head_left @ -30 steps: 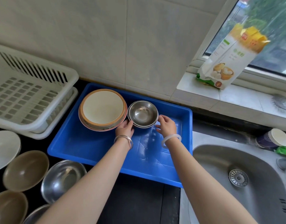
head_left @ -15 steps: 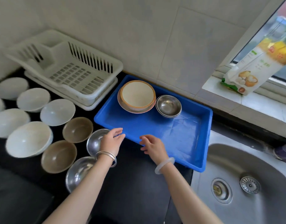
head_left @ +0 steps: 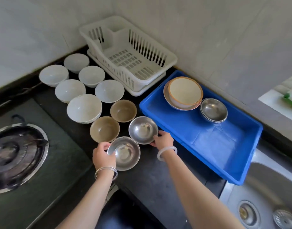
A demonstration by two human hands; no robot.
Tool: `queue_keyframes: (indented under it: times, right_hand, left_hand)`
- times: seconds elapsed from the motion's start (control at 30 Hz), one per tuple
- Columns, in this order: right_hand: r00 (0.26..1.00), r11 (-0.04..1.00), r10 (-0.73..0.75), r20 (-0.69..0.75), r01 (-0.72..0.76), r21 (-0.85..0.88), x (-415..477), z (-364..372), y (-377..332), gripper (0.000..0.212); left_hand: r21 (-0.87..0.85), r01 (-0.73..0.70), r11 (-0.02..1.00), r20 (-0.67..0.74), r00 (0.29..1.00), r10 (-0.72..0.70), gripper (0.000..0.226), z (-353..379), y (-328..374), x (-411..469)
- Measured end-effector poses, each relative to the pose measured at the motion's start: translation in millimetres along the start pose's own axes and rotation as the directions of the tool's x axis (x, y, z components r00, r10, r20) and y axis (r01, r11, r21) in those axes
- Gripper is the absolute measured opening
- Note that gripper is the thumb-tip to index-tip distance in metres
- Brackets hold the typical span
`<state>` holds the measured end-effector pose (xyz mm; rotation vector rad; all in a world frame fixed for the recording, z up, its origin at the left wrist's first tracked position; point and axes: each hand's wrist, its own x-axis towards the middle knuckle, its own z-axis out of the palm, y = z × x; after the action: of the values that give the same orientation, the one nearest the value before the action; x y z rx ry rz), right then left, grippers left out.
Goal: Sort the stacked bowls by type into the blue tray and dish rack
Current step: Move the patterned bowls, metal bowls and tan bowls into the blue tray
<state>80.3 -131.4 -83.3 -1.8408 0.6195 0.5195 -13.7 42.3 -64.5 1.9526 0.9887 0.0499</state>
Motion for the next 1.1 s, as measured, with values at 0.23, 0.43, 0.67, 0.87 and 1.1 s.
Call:
queue_keyframes:
  times: [0.23,0.43,0.67,0.87,1.1]
  right_hand:
    - [0.995,0.995,-0.087,-0.044,0.089,0.038,-28.1,-16.8,-4.9,0.023]
    - [0.983,0.987,-0.162,0.083,0.160,0.025,-60.4,-19.3,-14.1,0.016]
    - [0.979,0.970,-0.143,0.143,0.167,-0.176,-70.9,1.3,-0.5,0.008]
    - [0.978,0.952,-0.152,0.142,0.184,-0.246,-70.3,12.8,7.1,0.005]
    - [0.977,0.911,-0.152,0.146,0.196,-0.363,-65.1,18.5,13.2,0.028]
  left_hand:
    - [-0.111,0.187,0.976,0.033,0.982,-0.184,0.026,-0.3,-19.4,4.8]
    - [-0.176,0.293,0.940,0.164,0.950,-0.266,0.018,1.6,-26.1,14.6]
    - [-0.339,0.458,0.822,0.245,0.886,-0.393,0.038,-0.8,-20.4,13.2]
    - [-0.288,0.403,0.869,0.289,0.902,-0.322,0.020,-4.0,-24.0,10.0]
    - [-0.223,0.371,0.902,0.319,0.902,-0.292,0.023,-5.9,-28.3,16.4]
